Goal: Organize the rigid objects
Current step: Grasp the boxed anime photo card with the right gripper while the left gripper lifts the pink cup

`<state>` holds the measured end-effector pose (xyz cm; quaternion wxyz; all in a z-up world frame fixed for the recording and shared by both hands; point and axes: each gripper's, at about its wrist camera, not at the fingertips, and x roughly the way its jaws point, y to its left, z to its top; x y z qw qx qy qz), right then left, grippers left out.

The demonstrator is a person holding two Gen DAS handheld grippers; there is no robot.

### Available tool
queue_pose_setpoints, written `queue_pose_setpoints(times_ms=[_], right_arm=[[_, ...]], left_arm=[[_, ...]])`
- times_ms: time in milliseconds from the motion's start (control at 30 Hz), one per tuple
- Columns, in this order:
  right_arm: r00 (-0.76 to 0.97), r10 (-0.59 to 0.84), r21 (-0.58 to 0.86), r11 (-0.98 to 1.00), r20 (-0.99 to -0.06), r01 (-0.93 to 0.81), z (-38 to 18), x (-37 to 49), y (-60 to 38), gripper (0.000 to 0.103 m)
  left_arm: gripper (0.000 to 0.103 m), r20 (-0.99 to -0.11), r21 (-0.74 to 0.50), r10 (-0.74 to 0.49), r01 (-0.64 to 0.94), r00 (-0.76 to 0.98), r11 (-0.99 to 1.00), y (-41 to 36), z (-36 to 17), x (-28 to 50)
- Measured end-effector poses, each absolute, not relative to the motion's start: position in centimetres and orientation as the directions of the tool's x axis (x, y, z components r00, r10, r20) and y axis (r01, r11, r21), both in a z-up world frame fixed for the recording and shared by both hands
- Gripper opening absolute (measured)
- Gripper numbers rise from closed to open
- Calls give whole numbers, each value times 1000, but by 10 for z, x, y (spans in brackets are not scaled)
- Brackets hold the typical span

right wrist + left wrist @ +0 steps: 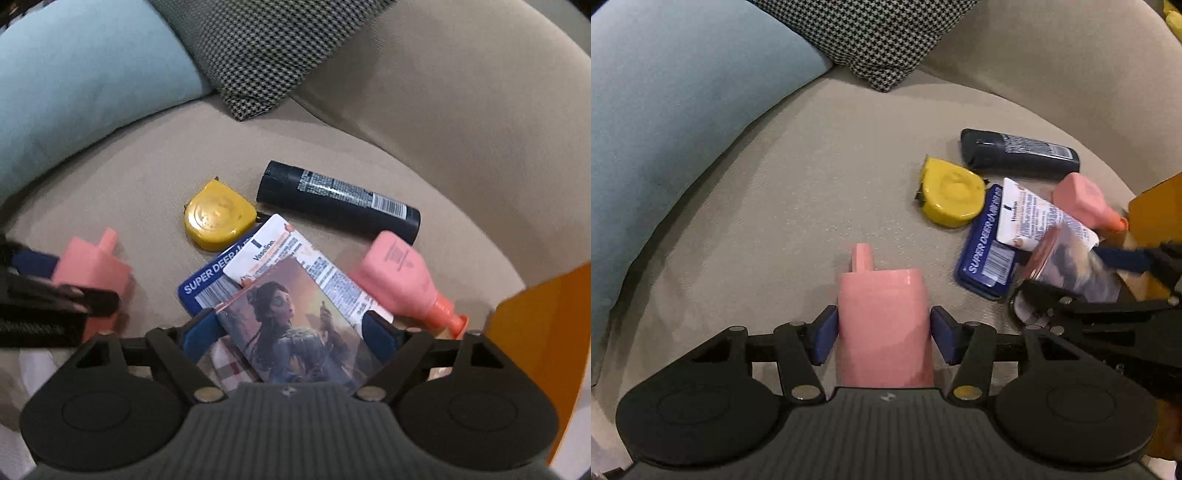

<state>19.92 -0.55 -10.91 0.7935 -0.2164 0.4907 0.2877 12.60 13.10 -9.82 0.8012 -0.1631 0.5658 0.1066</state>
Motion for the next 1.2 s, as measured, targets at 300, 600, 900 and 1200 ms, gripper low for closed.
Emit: queue_pose_setpoints(times_ms=[300,600,900,1200], right_arm=[[297,275,60,818,-915,-572,-111,188,-22,68],[276,290,74,800,-917,-596,-116,181,-30,68],[279,314,61,756,-908,-651,-110,150,-31,68],[370,222,-171,603,-902,-779,-123,120,-2,72]], left_arm=[[62,-941,-141,-27,-318,339,938,125,-101,124],[62,-936,-150,-44,-283,350,947,123,-101,120],[62,-943,-151,-55,-275,330,950,120,-102,112],[62,-951,-151,-63,-277,304,949,123,-104,101]])
